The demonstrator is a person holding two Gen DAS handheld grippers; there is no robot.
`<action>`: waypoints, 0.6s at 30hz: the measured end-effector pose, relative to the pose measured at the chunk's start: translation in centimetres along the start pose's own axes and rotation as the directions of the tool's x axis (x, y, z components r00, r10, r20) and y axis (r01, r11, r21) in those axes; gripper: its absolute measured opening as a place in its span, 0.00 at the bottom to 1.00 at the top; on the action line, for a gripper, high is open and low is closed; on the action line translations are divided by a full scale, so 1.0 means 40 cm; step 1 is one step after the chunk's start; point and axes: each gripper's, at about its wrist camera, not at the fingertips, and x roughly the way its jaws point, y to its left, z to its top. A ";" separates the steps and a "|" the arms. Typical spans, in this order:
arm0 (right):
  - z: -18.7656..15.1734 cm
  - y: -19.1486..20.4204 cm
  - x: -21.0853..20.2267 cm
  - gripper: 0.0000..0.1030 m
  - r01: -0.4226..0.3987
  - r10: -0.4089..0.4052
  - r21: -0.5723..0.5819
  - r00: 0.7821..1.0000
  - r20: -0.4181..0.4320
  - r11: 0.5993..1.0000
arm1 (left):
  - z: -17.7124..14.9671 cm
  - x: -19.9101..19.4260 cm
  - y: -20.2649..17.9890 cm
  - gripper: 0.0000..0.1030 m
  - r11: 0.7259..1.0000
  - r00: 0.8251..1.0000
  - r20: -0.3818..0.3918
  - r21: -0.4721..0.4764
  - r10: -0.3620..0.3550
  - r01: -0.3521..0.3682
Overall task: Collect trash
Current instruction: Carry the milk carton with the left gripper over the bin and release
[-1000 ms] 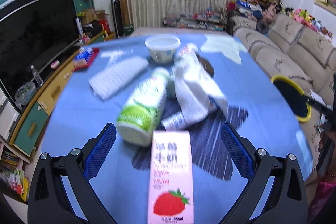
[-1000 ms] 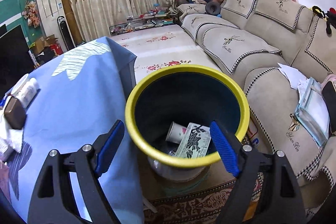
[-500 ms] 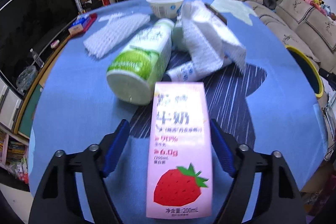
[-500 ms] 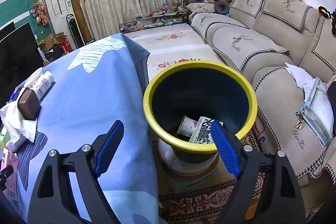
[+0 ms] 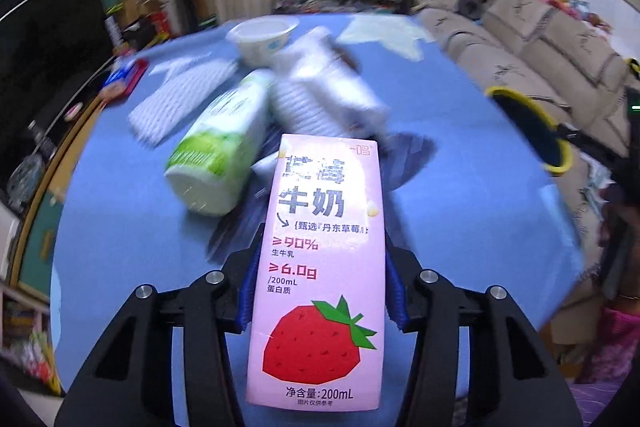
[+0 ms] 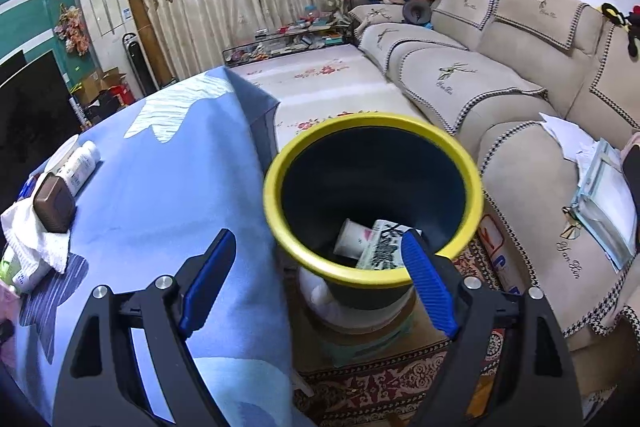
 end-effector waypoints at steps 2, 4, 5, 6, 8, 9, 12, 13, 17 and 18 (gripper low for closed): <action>0.001 -0.020 -0.003 0.78 0.009 -0.009 0.016 1.000 0.007 1.000 | 0.032 -0.017 -0.041 0.49 0.999 0.999 0.033 0.042 -0.031 0.029; 0.000 -0.046 -0.005 0.78 0.019 -0.020 0.036 1.000 0.009 0.999 | 0.073 -0.022 -0.088 0.49 0.996 0.996 0.066 0.079 -0.057 0.052; 0.000 -0.056 -0.005 0.78 0.027 -0.028 0.041 1.000 0.010 0.999 | 0.096 -0.023 -0.113 0.49 0.993 0.994 0.079 0.094 -0.075 0.067; -0.001 -0.065 -0.005 0.78 0.034 -0.034 0.045 0.999 0.010 0.998 | 0.117 -0.022 -0.139 0.49 0.991 0.992 0.090 0.109 -0.093 0.083; -0.003 -0.084 -0.004 0.78 0.041 -0.042 0.053 0.999 0.010 0.998 | 0.171 -0.014 -0.202 0.49 0.982 0.985 0.109 0.150 -0.133 0.116; -0.005 -0.095 -0.002 0.78 0.048 -0.049 0.058 0.999 0.010 0.997 | 0.194 -0.008 -0.230 0.49 0.977 0.982 0.111 0.167 -0.155 0.136; -0.007 -0.122 0.002 0.78 0.060 -0.061 0.072 0.998 0.007 0.996 | 0.272 0.019 -0.341 0.49 0.955 0.969 0.105 0.222 -0.225 0.198; -0.008 -0.138 0.005 0.78 0.062 -0.063 0.084 0.998 0.007 0.995 | 0.300 0.034 -0.388 0.49 0.941 0.961 0.095 0.246 -0.261 0.231; -0.012 -0.173 0.016 0.78 0.081 -0.081 0.102 0.997 -0.003 0.991 | 0.381 0.103 -0.538 0.49 0.911 0.949 0.068 0.308 -0.308 0.274; -0.013 -0.183 0.018 0.78 0.083 -0.082 0.107 0.997 -0.006 0.991 | 0.398 0.125 -0.571 0.49 0.905 0.946 0.054 0.314 -0.319 0.287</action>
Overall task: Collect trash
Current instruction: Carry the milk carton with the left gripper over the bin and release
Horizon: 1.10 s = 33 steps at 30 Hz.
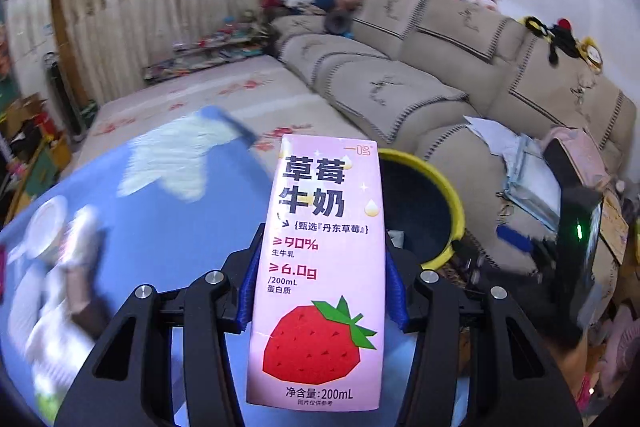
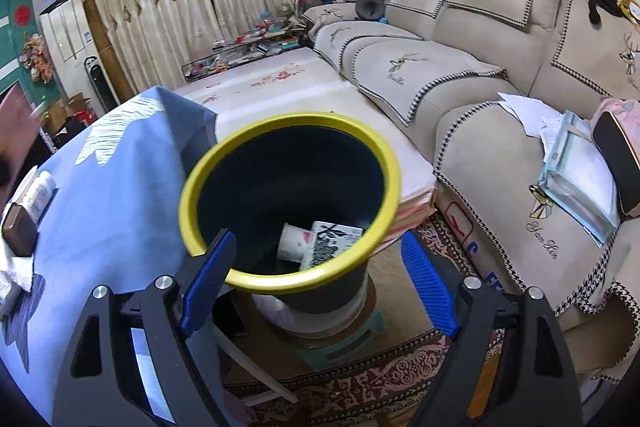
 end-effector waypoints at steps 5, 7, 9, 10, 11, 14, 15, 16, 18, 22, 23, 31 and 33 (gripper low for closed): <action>-0.003 -0.050 0.020 0.78 0.024 -0.024 0.026 1.000 -0.011 0.999 | 0.101 0.190 -0.067 0.49 0.999 0.995 -0.089 0.003 -0.046 0.046; -0.003 -0.067 0.029 0.78 0.029 -0.029 0.038 0.999 -0.018 0.999 | 0.115 0.251 -0.079 0.49 0.998 0.992 -0.115 -0.003 -0.060 0.060; -0.003 -0.084 0.037 0.78 0.035 -0.034 0.050 0.999 -0.025 0.998 | 0.127 0.304 -0.093 0.49 0.998 0.988 -0.137 -0.006 -0.068 0.068; -0.004 -0.088 0.040 0.78 0.037 -0.036 0.054 0.999 -0.027 0.998 | 0.135 0.334 -0.107 0.49 0.997 0.987 -0.143 -0.006 -0.072 0.072; -0.005 -0.095 0.043 0.78 0.039 -0.037 0.060 0.999 -0.030 0.997 | 0.141 0.357 -0.119 0.49 0.998 0.987 -0.147 -0.005 -0.070 0.070; -0.008 -0.109 0.049 0.78 0.043 -0.041 0.072 0.998 -0.037 0.996 | 0.160 0.427 -0.137 0.49 0.997 0.983 -0.166 -0.007 -0.072 0.072; -0.009 -0.111 0.050 0.78 0.044 -0.042 0.074 0.998 -0.038 0.996 | 0.167 0.444 -0.141 0.49 0.998 0.983 -0.172 -0.008 -0.070 0.070; -0.010 -0.114 0.051 0.78 0.045 -0.043 0.076 0.998 -0.039 0.996 | 0.169 0.459 -0.143 0.50 0.998 0.983 -0.174 -0.007 -0.063 0.063; -0.011 -0.117 0.052 0.78 0.045 -0.042 0.078 0.998 -0.041 0.996 | 0.172 0.478 -0.143 0.62 0.999 0.983 -0.175 -0.007 -0.050 0.050; -0.010 -0.113 0.048 0.78 0.044 -0.041 0.074 0.998 -0.040 0.996 | 0.174 0.450 -0.136 0.72 0.999 0.988 -0.149 -0.016 -0.043 0.041; -0.010 -0.111 0.047 0.78 0.042 -0.039 0.072 0.998 -0.040 0.997 | 0.170 0.430 -0.128 0.73 0.999 0.989 -0.140 -0.018 -0.043 0.041; -0.014 -0.039 0.039 0.78 0.014 -0.014 0.018 0.999 -0.045 1.000 | 0.109 0.137 0.009 0.81 0.995 0.999 0.002 -0.090 -0.035 0.035; -0.011 -0.012 0.034 0.78 0.007 -0.007 -0.002 0.999 -0.044 1.000 | 0.077 0.066 0.063 0.82 0.994 1.000 0.024 -0.106 -0.009 0.012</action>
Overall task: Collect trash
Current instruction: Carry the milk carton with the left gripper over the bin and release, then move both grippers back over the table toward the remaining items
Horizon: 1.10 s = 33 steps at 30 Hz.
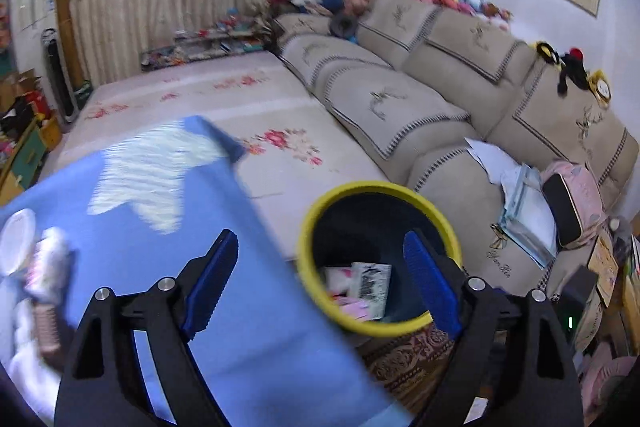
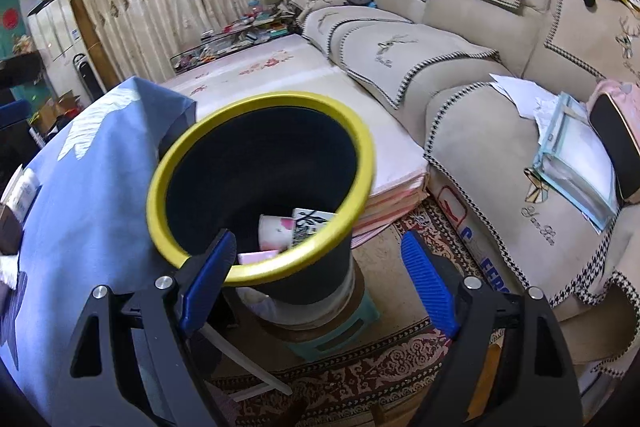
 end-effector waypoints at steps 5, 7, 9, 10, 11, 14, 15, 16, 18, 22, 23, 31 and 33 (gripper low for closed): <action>0.006 0.083 -0.021 0.79 -0.036 0.036 -0.055 0.999 0.002 0.998 | -0.072 -0.190 0.191 0.87 0.993 0.993 0.076 -0.092 0.087 -0.080; 0.009 0.128 -0.027 0.79 -0.055 0.055 -0.088 0.998 -0.004 0.995 | -0.102 -0.270 0.272 0.89 0.983 0.982 0.120 -0.126 0.149 -0.134; 0.014 0.182 -0.035 0.79 -0.083 0.083 -0.121 0.997 -0.009 0.989 | -0.130 -0.347 0.349 0.89 0.967 0.961 0.163 -0.162 0.223 -0.197; 0.016 0.206 -0.038 0.79 -0.092 0.092 -0.136 0.996 -0.010 0.986 | -0.140 -0.375 0.378 0.90 0.959 0.951 0.179 -0.178 0.253 -0.221; 0.021 0.230 -0.041 0.79 -0.103 0.102 -0.152 0.995 -0.011 0.983 | -0.152 -0.407 0.415 0.92 0.948 0.937 0.197 -0.199 0.288 -0.250; 0.033 0.327 -0.050 0.79 -0.159 0.157 -0.208 0.987 -0.027 0.965 | -0.190 -0.498 0.530 0.95 0.904 0.886 0.240 -0.268 0.397 -0.333; 0.038 0.358 -0.052 0.79 -0.176 0.173 -0.226 0.984 -0.032 0.958 | -0.202 -0.520 0.562 0.95 0.890 0.870 0.247 -0.286 0.426 -0.355; 0.044 0.398 -0.055 0.79 -0.197 0.194 -0.250 0.980 -0.037 0.948 | -0.214 -0.542 0.599 0.95 0.872 0.851 0.254 -0.308 0.460 -0.380; 0.052 0.469 -0.062 0.79 -0.241 0.237 -0.284 0.970 -0.048 0.928 | -0.236 -0.572 0.662 0.95 0.842 0.819 0.262 -0.347 0.510 -0.414; 0.069 0.643 -0.085 0.79 -0.329 0.329 -0.360 0.942 -0.063 0.873 | -0.281 -0.601 0.795 0.95 0.767 0.748 0.264 -0.436 0.608 -0.470; 0.075 0.682 -0.087 0.79 -0.352 0.351 -0.373 0.934 -0.074 0.858 | -0.294 -0.598 0.827 0.95 0.741 0.727 0.254 -0.462 0.638 -0.488; 0.144 0.939 -0.058 0.79 -0.486 0.465 -0.459 0.869 -0.167 0.744 | -0.372 -0.549 0.959 0.95 0.708 0.761 0.167 -0.530 0.627 -0.467; 0.160 0.983 -0.031 0.79 -0.488 0.464 -0.466 0.868 -0.174 0.738 | -0.372 -0.540 0.953 0.95 0.699 0.750 0.157 -0.522 0.642 -0.490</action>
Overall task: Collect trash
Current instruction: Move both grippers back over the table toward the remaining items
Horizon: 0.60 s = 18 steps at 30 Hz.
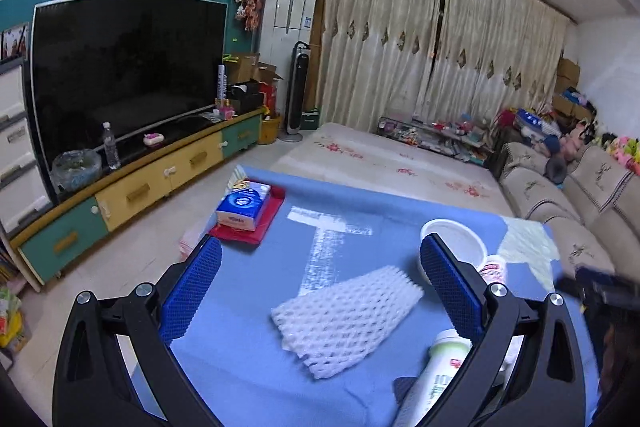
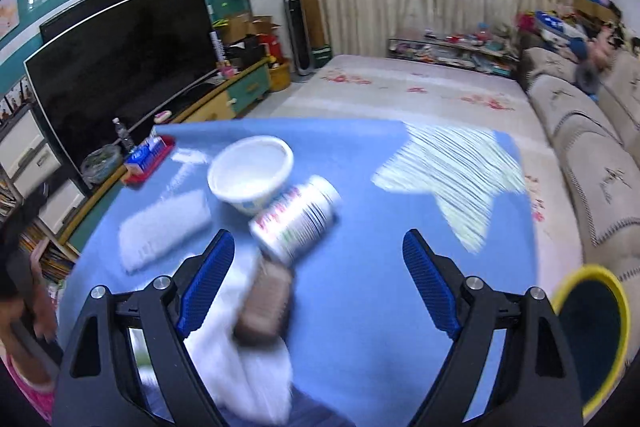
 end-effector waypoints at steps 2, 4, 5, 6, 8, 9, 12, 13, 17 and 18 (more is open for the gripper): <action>0.037 0.019 0.055 0.77 -0.015 0.014 -0.025 1.000 -0.022 1.000 | -0.006 0.001 -0.019 0.95 1.000 1.000 0.012 0.010 0.016 -0.016; 0.064 0.036 0.111 0.70 -0.010 0.008 -0.054 0.999 -0.051 0.998 | -0.009 -0.004 -0.026 0.95 0.999 0.999 0.023 0.009 0.032 -0.032; 0.079 0.042 0.137 0.66 -0.007 0.002 -0.067 0.998 -0.064 0.998 | -0.014 0.000 -0.034 0.95 0.999 0.999 0.022 0.011 0.036 -0.036; 0.094 0.051 0.162 0.64 0.000 -0.006 -0.083 0.997 -0.074 0.997 | -0.015 0.007 -0.034 0.95 0.999 0.999 0.015 0.011 0.035 -0.036; 0.114 0.061 0.196 0.57 0.023 -0.031 -0.101 0.996 -0.084 0.995 | -0.021 0.015 -0.034 0.95 1.000 1.000 -0.002 0.008 0.030 -0.030; 0.118 0.063 0.211 0.53 0.029 -0.039 -0.107 0.995 -0.093 0.994 | -0.023 0.017 -0.037 0.95 1.000 1.000 -0.009 0.008 0.025 -0.025; 0.137 0.068 0.266 0.46 0.013 -0.028 -0.103 0.989 -0.146 0.995 | -0.030 0.038 -0.049 0.95 1.000 0.999 -0.035 0.016 0.012 -0.011; 0.142 0.071 0.285 0.45 0.014 -0.031 -0.107 0.986 -0.165 0.994 | -0.033 0.043 -0.055 0.95 1.000 0.999 -0.040 0.024 0.010 -0.009; 0.155 0.090 0.341 0.38 0.037 -0.063 -0.133 0.978 -0.198 0.990 | -0.042 0.055 -0.072 0.95 0.999 0.998 -0.056 0.036 -0.001 0.003; 0.154 0.092 0.353 0.36 0.035 -0.062 -0.131 0.976 -0.210 0.991 | -0.046 0.059 -0.075 0.95 0.999 0.998 -0.064 0.035 -0.007 0.009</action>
